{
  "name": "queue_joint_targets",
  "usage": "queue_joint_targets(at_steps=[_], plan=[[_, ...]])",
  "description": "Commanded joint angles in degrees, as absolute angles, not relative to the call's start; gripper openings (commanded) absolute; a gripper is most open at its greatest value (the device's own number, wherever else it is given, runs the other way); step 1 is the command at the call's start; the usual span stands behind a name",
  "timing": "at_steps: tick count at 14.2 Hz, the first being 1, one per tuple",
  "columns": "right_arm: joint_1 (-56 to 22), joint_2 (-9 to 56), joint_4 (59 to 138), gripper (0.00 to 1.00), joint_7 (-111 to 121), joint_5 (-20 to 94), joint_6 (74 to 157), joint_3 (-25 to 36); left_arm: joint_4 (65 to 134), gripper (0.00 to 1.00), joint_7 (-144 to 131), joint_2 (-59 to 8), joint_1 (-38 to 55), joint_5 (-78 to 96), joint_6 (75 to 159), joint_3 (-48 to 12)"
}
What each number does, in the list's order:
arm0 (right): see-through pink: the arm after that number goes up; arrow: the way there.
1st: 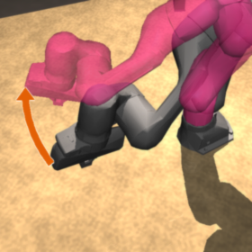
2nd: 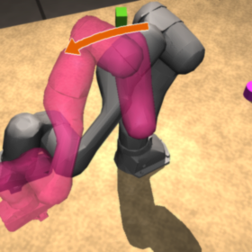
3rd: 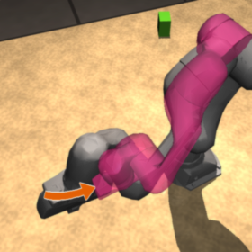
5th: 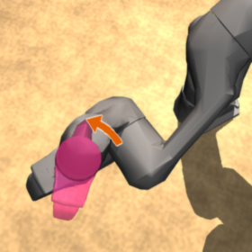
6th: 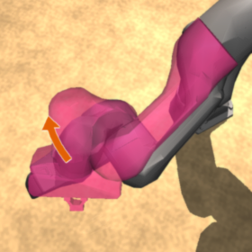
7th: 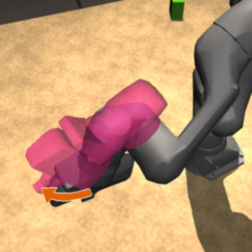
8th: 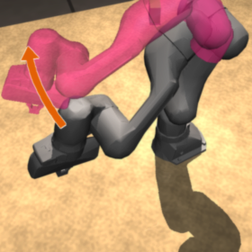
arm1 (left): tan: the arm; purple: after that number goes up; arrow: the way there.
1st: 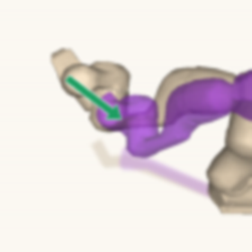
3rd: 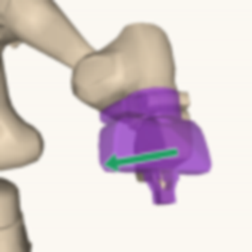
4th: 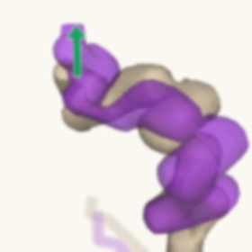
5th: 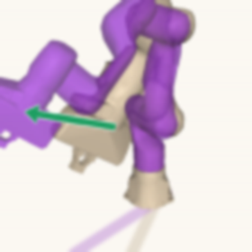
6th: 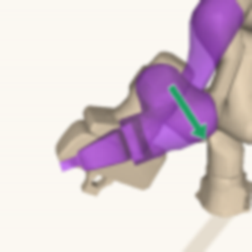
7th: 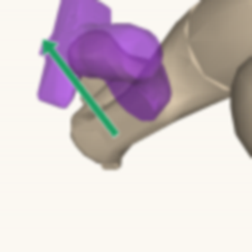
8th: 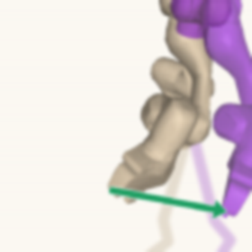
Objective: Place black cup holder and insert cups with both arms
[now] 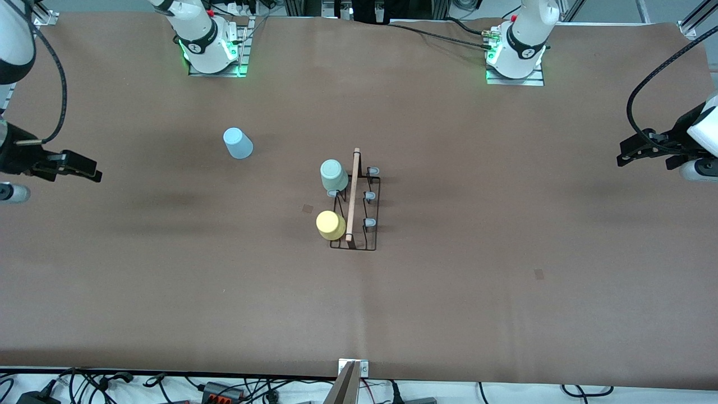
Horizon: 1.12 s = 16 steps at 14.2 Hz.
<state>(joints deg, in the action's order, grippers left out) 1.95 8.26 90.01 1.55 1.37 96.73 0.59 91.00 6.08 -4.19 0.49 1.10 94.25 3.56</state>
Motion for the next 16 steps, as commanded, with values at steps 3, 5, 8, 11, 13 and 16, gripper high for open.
queue_joint_targets(at_steps=[3, 5, 8, 11, 13, 16], plan=[[2.37, 0.01, 99.67, 1.00, 3.16, -0.09, 99.41, 0.44, 89.47, 1.00, 7.12, -4.75, 0.35, 1.76, 93.52, 3.25], [2.37, -0.44, 99.58, 1.00, 2.90, -0.09, 99.05, 0.35, 89.47, 1.00, 7.03, -4.75, 0.35, 1.76, 93.52, 3.16], [2.37, -0.70, 99.32, 1.00, 2.89, -0.09, 97.65, 0.35, 89.47, 1.00, 7.29, -4.75, 0.35, 1.76, 93.52, 3.16], [2.37, -0.79, 99.14, 1.00, 2.99, 0.35, 97.65, 0.44, 89.47, 1.00, 7.38, -4.75, 0.35, 1.67, 93.52, 3.16], [2.29, -0.88, 99.05, 1.00, 2.90, 0.35, 97.65, 0.35, 89.39, 1.00, 7.47, -4.75, 0.35, 1.67, 93.52, 3.16], [2.02, -0.97, 99.14, 1.00, 2.55, -0.09, 97.65, 0.09, 89.38, 1.00, 7.56, -4.75, 0.26, 1.67, 93.52, 3.16]])
